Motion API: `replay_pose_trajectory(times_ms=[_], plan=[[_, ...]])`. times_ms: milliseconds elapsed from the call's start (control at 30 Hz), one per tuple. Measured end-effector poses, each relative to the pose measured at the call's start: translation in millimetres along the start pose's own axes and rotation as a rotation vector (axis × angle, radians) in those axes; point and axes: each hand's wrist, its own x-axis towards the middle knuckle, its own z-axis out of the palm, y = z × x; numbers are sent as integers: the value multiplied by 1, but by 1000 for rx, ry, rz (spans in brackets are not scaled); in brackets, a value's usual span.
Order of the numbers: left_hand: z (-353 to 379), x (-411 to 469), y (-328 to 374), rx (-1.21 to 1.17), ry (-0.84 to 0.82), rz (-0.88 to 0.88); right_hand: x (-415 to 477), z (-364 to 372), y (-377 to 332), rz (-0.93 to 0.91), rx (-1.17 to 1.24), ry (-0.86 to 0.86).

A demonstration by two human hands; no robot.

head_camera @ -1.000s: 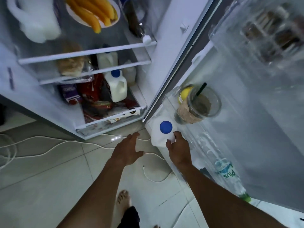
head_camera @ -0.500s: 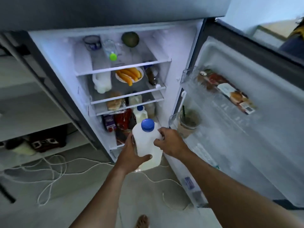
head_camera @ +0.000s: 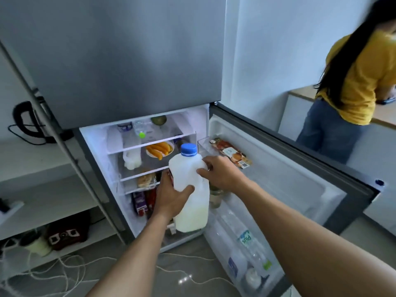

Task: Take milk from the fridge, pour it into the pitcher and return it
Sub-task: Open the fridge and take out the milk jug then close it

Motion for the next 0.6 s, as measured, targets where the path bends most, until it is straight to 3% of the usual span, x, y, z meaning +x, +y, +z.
replay_pose_trajectory(times_ms=[100,200,333,467,600], plan=[[9,-9,36,12,4,40,-19,-28,8,5,-30,50],[23,-19,66,28,8,47,-41,-57,15,13,-222,126],[48,-32,94,70,-37,70,-70,-93,31,146,-313,195],[72,-44,107,68,-21,63,-98,-117,52,364,-347,136],[87,-54,104,99,-6,31,-117,-115,59,342,-505,72]])
